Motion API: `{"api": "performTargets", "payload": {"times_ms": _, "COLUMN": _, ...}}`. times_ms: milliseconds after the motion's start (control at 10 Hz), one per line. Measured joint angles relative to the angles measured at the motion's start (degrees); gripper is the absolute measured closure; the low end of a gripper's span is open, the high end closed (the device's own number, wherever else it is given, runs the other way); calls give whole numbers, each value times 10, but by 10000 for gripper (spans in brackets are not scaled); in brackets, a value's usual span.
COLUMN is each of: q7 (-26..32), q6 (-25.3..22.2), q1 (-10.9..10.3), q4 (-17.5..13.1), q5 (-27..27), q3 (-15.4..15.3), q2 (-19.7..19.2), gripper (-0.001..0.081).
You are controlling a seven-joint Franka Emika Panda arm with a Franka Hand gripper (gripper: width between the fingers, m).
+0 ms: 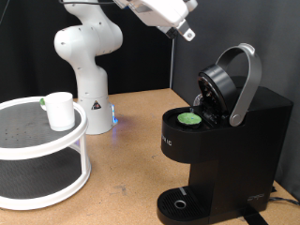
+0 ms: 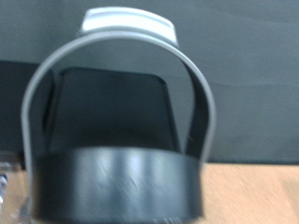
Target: Make a cup of coffee with the keurig machine
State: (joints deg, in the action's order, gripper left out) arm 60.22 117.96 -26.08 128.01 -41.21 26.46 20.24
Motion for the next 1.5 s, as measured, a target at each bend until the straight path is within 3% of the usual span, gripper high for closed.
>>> {"api": "performTargets", "payload": {"times_ms": 300, "q7": 8, "q6": -19, "q1": -34, "q4": -14, "q5": -60, "q3": -8, "q2": -13, "gripper": 3}}
{"api": "performTargets", "payload": {"times_ms": 700, "q7": -30, "q6": 64, "q1": -57, "q4": -20, "q5": -83, "q3": -57, "q2": -33, "gripper": 3}}
{"api": "performTargets", "payload": {"times_ms": 1000, "q7": -46, "q6": 7, "q1": -56, "q4": -29, "q5": -91, "q3": -44, "q2": -36, "gripper": 3}}
{"api": "performTargets", "payload": {"times_ms": 1300, "q7": -105, "q6": -23, "q1": -60, "q4": -70, "q5": -101, "q3": -47, "q2": -61, "gripper": 3}}
{"api": "performTargets", "payload": {"times_ms": 1500, "q7": -113, "q6": -22, "q1": -64, "q4": -93, "q5": -101, "q3": -60, "q2": -82, "gripper": 3}}
